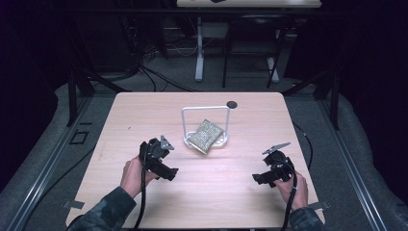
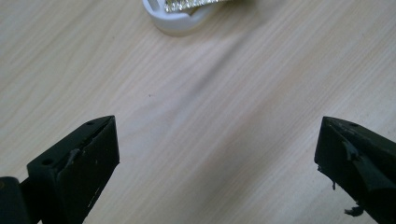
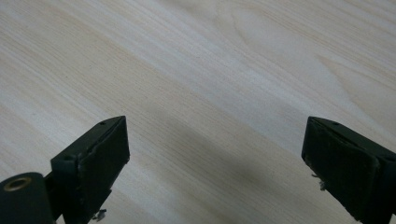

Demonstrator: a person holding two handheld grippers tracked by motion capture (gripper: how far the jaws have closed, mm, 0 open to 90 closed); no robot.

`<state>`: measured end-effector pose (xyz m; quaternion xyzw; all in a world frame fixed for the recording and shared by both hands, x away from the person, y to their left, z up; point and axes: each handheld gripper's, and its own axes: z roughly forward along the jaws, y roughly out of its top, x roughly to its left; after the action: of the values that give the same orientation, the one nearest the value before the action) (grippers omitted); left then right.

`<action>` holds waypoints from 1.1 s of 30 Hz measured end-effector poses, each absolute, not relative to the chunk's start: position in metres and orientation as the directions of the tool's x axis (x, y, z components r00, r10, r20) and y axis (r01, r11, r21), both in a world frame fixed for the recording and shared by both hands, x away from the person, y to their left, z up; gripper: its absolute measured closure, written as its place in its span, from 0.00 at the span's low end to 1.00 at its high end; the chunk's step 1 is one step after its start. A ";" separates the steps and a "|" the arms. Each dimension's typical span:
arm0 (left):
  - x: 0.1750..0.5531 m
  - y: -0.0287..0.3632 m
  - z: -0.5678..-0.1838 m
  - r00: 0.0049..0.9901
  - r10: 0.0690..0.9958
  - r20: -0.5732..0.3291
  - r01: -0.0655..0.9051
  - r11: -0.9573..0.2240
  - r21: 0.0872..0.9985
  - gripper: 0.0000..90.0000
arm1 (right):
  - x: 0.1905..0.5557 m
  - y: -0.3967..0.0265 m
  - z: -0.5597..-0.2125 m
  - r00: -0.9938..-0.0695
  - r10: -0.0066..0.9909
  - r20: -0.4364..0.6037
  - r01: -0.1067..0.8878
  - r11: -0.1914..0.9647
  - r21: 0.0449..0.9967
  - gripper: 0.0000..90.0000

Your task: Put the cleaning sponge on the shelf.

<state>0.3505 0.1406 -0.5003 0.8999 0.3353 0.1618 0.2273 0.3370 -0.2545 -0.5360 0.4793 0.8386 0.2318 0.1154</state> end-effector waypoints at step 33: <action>0.343 0.158 -0.546 0.722 0.685 0.099 0.578 -0.675 0.458 0.00 | 0.338 -0.253 -0.537 -0.529 0.848 0.024 0.748 0.453 0.485 0.07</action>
<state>0.3430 0.1582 -0.5464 0.9056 0.3487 0.1326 0.2017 0.3383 -0.2535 -0.5372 0.4722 0.8451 0.2245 0.1115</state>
